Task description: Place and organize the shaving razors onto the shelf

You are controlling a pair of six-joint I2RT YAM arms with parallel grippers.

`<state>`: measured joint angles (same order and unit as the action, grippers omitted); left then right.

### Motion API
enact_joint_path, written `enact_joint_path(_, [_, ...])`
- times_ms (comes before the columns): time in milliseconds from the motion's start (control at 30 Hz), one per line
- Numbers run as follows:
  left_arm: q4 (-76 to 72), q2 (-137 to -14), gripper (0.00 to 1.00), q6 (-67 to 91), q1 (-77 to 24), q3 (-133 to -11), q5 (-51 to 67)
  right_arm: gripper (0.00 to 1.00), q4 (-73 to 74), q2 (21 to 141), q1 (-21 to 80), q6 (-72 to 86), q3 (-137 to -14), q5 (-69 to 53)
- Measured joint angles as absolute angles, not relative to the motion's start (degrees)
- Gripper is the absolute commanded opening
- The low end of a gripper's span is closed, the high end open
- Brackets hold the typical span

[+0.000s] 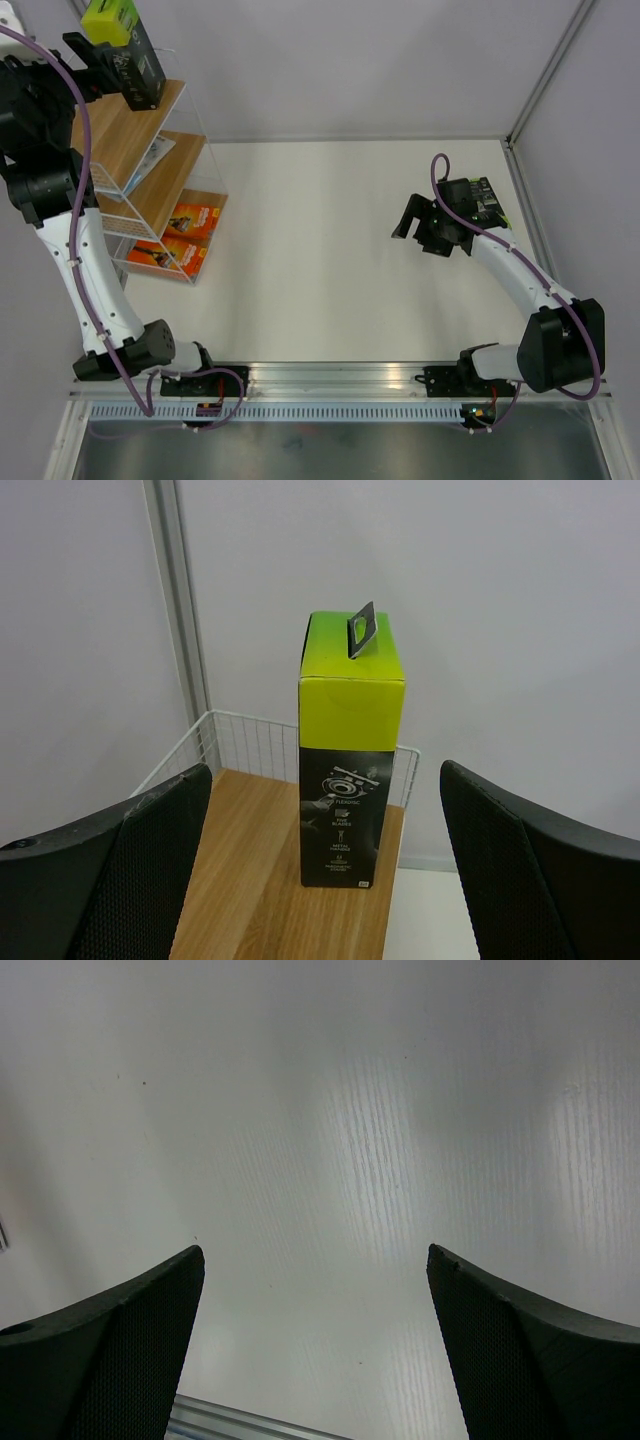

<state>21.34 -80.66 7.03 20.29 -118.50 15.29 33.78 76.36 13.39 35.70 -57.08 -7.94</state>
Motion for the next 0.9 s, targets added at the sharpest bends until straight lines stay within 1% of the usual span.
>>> enact_joint_path(400, [26.7,-74.1,1.0,7.9,20.3,-116.6,8.9,0.98,33.3,76.2,13.4,35.5,-56.9,-8.9])
enact_joint_path(633, [31.8,-64.5,1.0,10.5,20.4,-110.5,7.7,0.98,33.0,75.7,13.4,35.5,-56.7,-8.7])
enact_joint_path(767, [32.6,-58.6,0.97,12.8,20.5,-105.3,13.1,0.98,34.2,76.1,13.0,35.5,-58.7,-7.0])
enact_joint_path(900, [32.5,-55.8,0.93,16.6,17.9,-102.0,23.2,0.98,37.1,79.2,10.2,35.2,-67.4,-0.8])
